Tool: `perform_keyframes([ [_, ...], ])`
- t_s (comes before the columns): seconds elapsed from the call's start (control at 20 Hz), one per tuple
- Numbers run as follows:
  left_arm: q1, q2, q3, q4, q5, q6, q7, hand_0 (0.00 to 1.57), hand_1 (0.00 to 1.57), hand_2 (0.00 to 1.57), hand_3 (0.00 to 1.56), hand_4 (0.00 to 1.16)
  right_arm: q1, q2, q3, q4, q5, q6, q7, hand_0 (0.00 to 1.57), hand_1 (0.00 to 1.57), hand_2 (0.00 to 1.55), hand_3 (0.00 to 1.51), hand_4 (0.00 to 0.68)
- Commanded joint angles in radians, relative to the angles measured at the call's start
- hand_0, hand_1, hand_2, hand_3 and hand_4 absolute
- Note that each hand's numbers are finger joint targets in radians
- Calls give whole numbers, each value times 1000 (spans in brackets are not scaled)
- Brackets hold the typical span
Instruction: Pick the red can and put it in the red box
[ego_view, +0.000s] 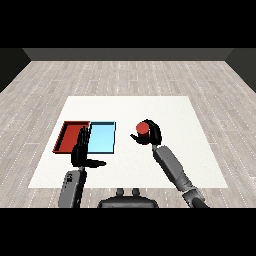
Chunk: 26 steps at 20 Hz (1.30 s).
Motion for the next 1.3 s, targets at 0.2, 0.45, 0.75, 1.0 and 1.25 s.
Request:
perform_keyframes([
  [0.2,-82,-18,-160,-35,-80,101,189,0,0,0,0,0,1,66,15,-141,99,-76,55,1482,1482,1429,1392,636],
  [0.45,-82,-18,-207,-90,-82,133,256,0,0,0,0,0,-9,73,-47,-179,140,-32,73,1440,1440,1405,1382,628],
  [0.75,-175,-18,-288,63,-90,258,234,0,0,0,0,0,144,133,39,-290,218,-42,31,1420,1420,1415,1397,630],
  [1.0,-171,-18,-300,155,-76,230,174,0,0,0,0,0,123,136,1,-350,245,2,72,1441,1441,1426,1394,618],
  [1.25,-182,-18,-313,222,-50,248,137,0,0,0,0,0,34,139,-45,-296,231,9,88,1445,1445,1439,1395,634],
])
